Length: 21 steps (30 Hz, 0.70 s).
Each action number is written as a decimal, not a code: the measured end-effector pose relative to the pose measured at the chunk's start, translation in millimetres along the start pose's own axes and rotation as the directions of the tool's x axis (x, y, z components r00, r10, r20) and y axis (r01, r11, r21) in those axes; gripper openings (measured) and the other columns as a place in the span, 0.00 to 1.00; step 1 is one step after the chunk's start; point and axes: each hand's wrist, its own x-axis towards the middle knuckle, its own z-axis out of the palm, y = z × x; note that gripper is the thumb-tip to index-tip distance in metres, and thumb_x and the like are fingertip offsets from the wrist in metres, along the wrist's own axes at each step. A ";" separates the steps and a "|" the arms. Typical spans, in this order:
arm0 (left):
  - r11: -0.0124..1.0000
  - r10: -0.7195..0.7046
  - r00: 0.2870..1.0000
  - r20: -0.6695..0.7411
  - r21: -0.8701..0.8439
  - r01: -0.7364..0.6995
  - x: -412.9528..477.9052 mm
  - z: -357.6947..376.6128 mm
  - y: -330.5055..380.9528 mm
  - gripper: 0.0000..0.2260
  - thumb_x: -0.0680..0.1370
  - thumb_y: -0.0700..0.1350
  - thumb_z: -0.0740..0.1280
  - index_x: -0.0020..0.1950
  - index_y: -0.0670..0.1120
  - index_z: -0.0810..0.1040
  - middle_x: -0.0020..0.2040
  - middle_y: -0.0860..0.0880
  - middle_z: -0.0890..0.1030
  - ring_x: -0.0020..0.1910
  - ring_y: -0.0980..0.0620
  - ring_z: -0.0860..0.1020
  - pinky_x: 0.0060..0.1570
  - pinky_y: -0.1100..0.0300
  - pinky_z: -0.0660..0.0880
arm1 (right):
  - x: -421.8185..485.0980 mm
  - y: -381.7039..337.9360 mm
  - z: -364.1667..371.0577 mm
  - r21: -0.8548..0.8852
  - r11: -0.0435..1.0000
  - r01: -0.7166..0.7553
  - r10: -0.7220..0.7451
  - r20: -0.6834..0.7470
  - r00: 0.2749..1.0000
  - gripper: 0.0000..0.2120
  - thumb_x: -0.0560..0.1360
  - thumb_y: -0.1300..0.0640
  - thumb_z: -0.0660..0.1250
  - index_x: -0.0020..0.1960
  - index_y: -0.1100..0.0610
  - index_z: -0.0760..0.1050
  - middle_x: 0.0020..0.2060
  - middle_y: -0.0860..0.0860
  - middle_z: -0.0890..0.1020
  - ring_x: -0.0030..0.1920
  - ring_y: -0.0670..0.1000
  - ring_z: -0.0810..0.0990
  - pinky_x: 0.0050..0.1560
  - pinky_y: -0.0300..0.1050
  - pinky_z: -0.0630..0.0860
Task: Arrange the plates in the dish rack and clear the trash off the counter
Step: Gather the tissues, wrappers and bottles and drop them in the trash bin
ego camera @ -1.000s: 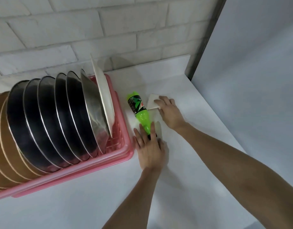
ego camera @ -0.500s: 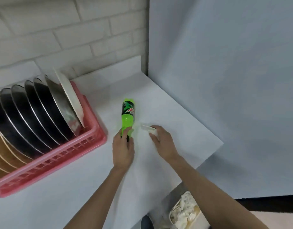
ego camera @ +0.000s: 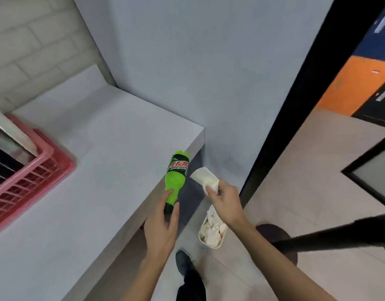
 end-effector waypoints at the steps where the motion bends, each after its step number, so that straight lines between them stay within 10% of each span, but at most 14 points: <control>1: 1.000 0.009 1.000 0.023 -0.003 -0.009 -9.4 5.1 5.8 0.13 0.81 0.52 0.66 0.65 0.57 0.73 0.49 0.51 0.83 0.44 0.56 0.80 0.43 0.57 0.76 | -8.4 12.1 -12.0 -0.024 0.999 -0.036 0.036 -0.015 0.999 0.11 0.79 0.51 0.66 0.47 0.60 0.78 0.36 0.53 0.81 0.37 0.52 0.79 0.39 0.50 0.73; 6: 0.981 0.024 0.970 0.243 0.182 -0.070 -41.8 25.4 3.7 0.15 0.79 0.56 0.64 0.65 0.62 0.69 0.28 0.57 0.73 0.26 0.58 0.73 0.28 0.63 0.66 | -39.1 59.4 -59.7 -0.070 0.981 -0.183 0.180 -0.041 0.983 0.11 0.78 0.55 0.67 0.39 0.58 0.75 0.31 0.49 0.79 0.31 0.44 0.75 0.31 0.34 0.68; 11: 0.967 -0.080 0.901 0.425 0.251 -0.033 -48.9 42.2 -27.3 0.19 0.79 0.67 0.55 0.66 0.61 0.67 0.33 0.57 0.79 0.30 0.58 0.78 0.31 0.57 0.76 | -63.6 105.1 -60.6 -0.004 0.942 -0.336 0.336 -0.014 0.942 0.14 0.78 0.51 0.68 0.38 0.59 0.77 0.32 0.55 0.80 0.32 0.48 0.75 0.34 0.45 0.71; 21: 0.934 -0.358 0.780 0.514 0.214 0.288 -9.9 86.2 -84.5 0.18 0.79 0.49 0.69 0.69 0.54 0.76 0.39 0.55 0.79 0.33 0.61 0.77 0.31 0.73 0.69 | -49.8 162.9 -25.8 -0.177 0.803 -0.569 0.588 0.085 0.804 0.13 0.75 0.54 0.70 0.34 0.57 0.74 0.26 0.48 0.73 0.27 0.46 0.69 0.27 0.38 0.63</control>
